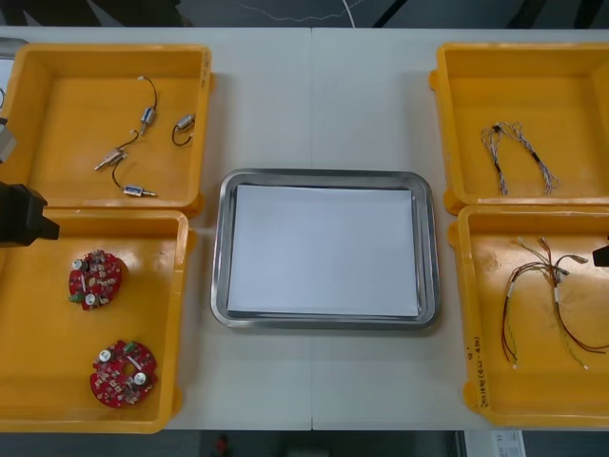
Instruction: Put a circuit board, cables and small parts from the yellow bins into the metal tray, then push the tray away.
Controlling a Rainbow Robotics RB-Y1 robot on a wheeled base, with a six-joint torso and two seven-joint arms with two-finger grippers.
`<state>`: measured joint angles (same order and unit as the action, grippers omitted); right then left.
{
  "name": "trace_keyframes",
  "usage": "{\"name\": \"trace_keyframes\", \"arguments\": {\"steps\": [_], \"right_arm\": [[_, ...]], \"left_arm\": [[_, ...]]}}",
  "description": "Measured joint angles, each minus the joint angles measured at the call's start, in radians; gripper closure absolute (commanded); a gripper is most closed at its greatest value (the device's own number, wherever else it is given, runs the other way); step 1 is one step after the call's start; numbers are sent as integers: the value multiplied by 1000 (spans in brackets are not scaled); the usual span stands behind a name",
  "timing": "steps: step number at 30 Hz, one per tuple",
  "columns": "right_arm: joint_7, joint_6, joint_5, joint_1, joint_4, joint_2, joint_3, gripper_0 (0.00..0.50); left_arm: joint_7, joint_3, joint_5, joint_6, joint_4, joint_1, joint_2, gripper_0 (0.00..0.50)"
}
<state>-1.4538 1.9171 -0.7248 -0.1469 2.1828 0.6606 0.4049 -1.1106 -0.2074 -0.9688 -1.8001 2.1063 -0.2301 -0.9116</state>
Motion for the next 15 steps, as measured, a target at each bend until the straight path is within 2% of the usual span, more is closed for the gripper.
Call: {"name": "trace_keyframes", "arguments": {"steps": [15], "right_arm": [[0,0,0,0,0,0,0,0]], "left_arm": [[0,0,0,0,0,0,0,0]]}}
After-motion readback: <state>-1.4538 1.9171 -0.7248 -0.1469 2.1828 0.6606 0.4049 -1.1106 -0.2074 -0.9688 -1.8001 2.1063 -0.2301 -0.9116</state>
